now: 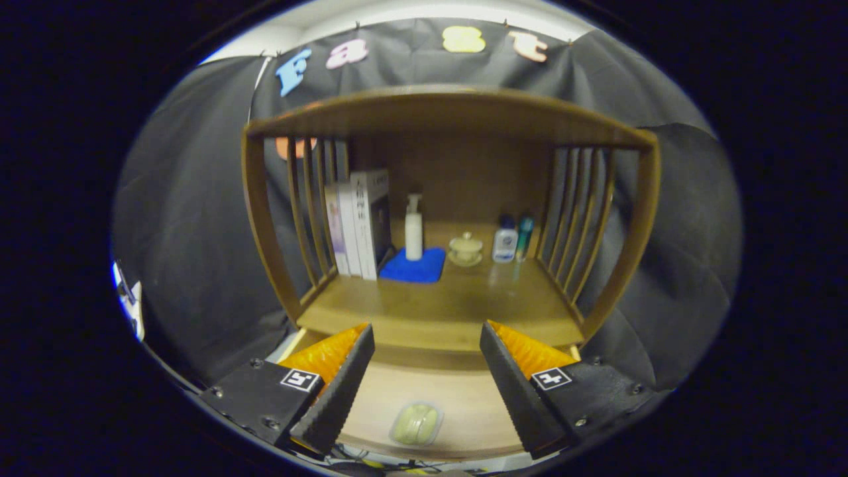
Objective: Pull open the drawer, take out the items inside it, and place them on the countertop above the cabinet.
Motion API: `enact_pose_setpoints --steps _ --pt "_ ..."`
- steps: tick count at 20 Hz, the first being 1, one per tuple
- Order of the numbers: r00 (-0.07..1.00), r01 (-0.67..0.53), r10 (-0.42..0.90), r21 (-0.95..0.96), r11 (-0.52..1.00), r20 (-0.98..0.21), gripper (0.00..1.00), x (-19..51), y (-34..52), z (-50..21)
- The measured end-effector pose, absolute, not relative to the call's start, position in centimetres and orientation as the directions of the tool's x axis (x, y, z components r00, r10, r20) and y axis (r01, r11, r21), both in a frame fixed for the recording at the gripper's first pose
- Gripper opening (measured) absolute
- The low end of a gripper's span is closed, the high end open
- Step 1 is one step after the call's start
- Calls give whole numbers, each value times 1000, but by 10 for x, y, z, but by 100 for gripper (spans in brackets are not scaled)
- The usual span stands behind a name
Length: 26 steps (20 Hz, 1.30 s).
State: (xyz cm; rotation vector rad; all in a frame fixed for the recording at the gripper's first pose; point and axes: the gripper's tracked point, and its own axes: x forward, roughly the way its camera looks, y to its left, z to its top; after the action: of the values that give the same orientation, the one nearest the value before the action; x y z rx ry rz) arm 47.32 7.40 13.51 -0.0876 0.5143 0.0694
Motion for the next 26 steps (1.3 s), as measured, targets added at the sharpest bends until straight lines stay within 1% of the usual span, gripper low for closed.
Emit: enact_pose_setpoints --steps 3,5,8,10,12,14,15,17,18,20,22,23,24,26 --pt "757 -90 44 -37 995 -652 100 482 82 77" --pt "672 -60 19 -29 998 -741 100 480 80 38" --pt "551 -34 -26 -54 998 -834 97 468 75 -8" --pt "480 0 -43 -49 999 -876 94 462 68 -38" --pt "420 51 -68 -52 997 -905 90 457 60 -51" --pt "386 80 -81 -54 995 -919 81 453 55 -63" --pt "370 97 -83 -50 994 -925 72 451 53 -67" --pt "339 131 -71 -27 991 -938 61 448 53 -73" --pt "324 143 -68 -22 989 -944 58 446 53 -75" --pt "325 172 -98 -43 984 -941 46 449 48 -76" --pt "316 163 -91 -41 986 -944 35 448 52 -79" --pt "316 154 -92 -44 987 -944 27 449 53 -80" --pt "320 154 -97 -50 987 -942 27 449 51 -78" --pt "328 135 -91 -49 990 -940 21 450 51 -78"
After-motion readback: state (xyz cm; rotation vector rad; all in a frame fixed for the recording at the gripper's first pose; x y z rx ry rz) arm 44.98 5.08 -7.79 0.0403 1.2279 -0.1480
